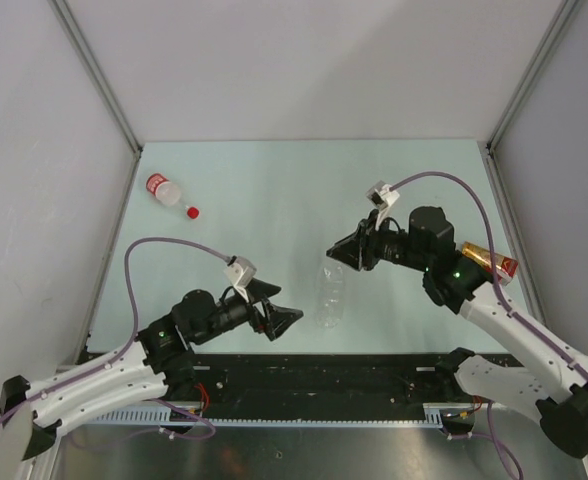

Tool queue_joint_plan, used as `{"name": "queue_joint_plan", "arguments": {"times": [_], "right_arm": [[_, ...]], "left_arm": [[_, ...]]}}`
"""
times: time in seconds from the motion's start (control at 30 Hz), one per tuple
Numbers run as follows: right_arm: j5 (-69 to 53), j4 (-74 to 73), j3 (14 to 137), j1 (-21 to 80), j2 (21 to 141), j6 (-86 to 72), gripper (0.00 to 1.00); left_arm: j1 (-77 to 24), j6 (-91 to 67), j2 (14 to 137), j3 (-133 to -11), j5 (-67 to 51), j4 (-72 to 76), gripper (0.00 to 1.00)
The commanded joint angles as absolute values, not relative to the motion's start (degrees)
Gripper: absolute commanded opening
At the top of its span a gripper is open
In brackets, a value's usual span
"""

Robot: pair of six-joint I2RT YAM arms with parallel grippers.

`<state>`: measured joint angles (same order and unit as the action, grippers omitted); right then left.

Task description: Unscrew the bottle caps

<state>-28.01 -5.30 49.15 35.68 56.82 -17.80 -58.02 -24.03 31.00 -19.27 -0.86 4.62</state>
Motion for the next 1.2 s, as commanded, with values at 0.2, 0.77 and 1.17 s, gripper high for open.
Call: {"name": "queue_joint_plan", "arguments": {"times": [0.2,0.77,1.17], "right_arm": [[-8.72,-5.81,52.31,37.09,49.76,-2.69,0.0],[-0.46,10.11,52.08,36.54,54.64,2.18,0.0],[5.36,24.23,47.87,30.48,65.96,-1.05,0.0]], "left_arm": [[-58.21,-24.83,31.62,-21.11,-1.52,2.61,1.0],[-58.21,-23.74,33.38,-21.03,-1.34,2.11,0.99],[-58.23,-23.66,34.35,-20.0,-0.21,2.03,0.99]]}}
